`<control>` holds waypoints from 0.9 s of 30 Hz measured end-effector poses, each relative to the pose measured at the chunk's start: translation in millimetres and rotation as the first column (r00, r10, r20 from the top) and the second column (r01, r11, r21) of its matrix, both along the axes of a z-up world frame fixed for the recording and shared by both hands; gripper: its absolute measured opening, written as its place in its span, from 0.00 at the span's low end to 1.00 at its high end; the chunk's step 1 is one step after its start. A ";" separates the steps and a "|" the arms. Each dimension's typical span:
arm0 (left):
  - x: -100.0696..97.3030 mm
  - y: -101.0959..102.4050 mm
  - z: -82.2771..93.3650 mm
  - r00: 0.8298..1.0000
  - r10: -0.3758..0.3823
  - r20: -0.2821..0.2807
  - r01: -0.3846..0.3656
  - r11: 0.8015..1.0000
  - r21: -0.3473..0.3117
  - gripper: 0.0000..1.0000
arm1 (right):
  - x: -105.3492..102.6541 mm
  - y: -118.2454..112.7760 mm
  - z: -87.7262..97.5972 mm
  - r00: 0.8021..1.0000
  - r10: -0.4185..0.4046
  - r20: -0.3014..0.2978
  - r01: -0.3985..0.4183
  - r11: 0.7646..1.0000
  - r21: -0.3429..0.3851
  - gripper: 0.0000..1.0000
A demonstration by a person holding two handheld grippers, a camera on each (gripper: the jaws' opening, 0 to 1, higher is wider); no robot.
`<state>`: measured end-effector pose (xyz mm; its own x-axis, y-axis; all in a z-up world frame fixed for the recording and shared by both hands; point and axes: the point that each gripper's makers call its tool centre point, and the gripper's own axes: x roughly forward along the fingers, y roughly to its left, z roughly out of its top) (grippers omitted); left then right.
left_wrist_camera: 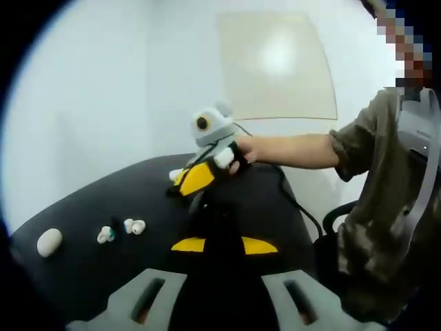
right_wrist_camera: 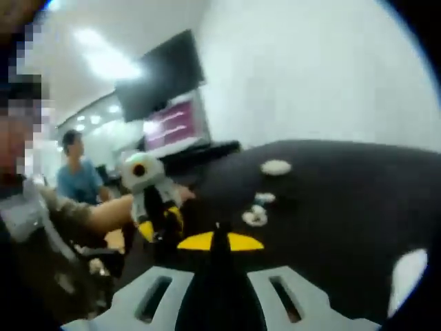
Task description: Pick up three earphones and place each one into its charging case using tactile feedback, ensure that each earphone is properly inserted and securely positioned inside the case.
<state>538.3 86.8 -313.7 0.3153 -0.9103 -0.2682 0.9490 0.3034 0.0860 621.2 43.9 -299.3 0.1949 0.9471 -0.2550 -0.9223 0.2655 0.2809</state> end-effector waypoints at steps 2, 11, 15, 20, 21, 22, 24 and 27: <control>0.1 0.1 0.0 1.000 0.000 0.000 0.000 1.000 0.000 0.14 | 8.6 -3.5 0.8 0.999 -0.048 -0.001 0.048 0.999 0.005 0.08; 1.1 0.4 0.1 1.000 -0.001 0.000 0.001 1.000 0.000 0.14 | 27.6 -17.4 -2.0 0.962 -0.091 0.256 0.160 0.950 -0.266 0.08; 2.0 0.9 0.2 1.000 0.000 0.001 0.000 1.000 0.000 0.14 | 27.1 -15.3 -3.4 0.950 -0.048 0.307 0.160 0.923 -0.351 0.08; 2.5 1.3 0.2 1.000 0.000 0.001 0.000 1.000 0.000 0.14 | 31.8 -9.5 -5.3 0.935 -0.032 0.354 0.181 0.900 -0.397 0.08; 2.5 1.3 0.2 1.000 0.000 0.002 0.000 1.000 0.000 0.14 | 32.6 -7.8 -6.5 0.935 -0.029 0.353 0.179 0.898 -0.402 0.08; 2.4 1.3 0.2 1.000 0.000 0.002 0.000 1.000 0.001 0.14 | 32.4 -6.6 -8.8 0.936 -0.021 0.350 0.175 0.893 -0.414 0.08; 2.4 1.3 0.2 1.000 0.000 0.004 0.000 1.000 0.001 0.14 | 32.2 -5.5 -10.8 0.932 -0.002 0.362 0.170 0.884 -0.434 0.08; 2.1 1.2 0.2 1.000 0.000 0.006 0.000 1.000 0.002 0.14 | 34.5 -1.5 5.6 0.928 -0.022 0.372 0.171 0.912 -0.374 0.09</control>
<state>540.5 88.0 -313.6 0.3173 -0.9097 -0.2679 0.9483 0.3037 0.0919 655.7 42.4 -293.8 0.4272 0.7546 -0.4981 -0.9035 0.3774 -0.2031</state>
